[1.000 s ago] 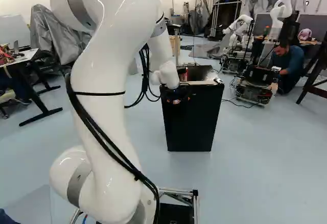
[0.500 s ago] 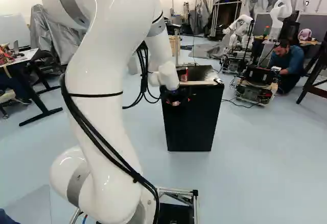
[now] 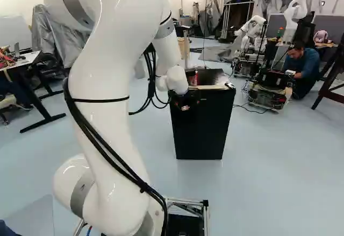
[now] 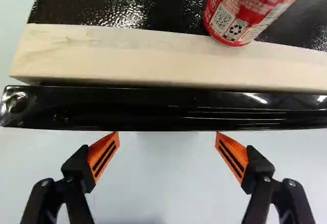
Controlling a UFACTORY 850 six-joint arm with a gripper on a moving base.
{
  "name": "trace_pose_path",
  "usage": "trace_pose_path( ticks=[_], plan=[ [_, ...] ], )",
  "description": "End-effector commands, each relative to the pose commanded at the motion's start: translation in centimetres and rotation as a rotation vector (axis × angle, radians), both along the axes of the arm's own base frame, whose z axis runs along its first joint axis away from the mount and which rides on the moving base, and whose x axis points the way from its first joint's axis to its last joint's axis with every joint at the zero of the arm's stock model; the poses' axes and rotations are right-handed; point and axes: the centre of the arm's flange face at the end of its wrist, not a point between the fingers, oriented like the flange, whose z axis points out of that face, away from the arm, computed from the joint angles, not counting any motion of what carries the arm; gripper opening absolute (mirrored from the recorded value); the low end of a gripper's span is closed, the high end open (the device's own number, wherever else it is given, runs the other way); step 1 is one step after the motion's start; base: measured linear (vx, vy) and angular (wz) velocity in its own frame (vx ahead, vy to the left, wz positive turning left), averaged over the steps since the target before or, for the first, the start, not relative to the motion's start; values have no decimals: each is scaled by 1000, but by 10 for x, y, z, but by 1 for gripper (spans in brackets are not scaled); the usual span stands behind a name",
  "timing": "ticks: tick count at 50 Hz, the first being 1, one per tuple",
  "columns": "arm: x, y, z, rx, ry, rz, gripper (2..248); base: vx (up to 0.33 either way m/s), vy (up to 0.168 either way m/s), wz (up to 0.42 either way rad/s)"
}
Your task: Grab a drink from the fridge
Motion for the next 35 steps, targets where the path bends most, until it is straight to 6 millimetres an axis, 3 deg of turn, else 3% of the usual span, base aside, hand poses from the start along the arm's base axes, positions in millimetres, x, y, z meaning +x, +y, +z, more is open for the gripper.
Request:
trace_pose_path(
  ticks=[18, 35],
  plan=[
    [-2, 0, 0, 1, -4, 0, 247, 0, 0, 0],
    [-28, 1, 2, 5, 11, -11, 247, 0, 0, 0]
  ],
)
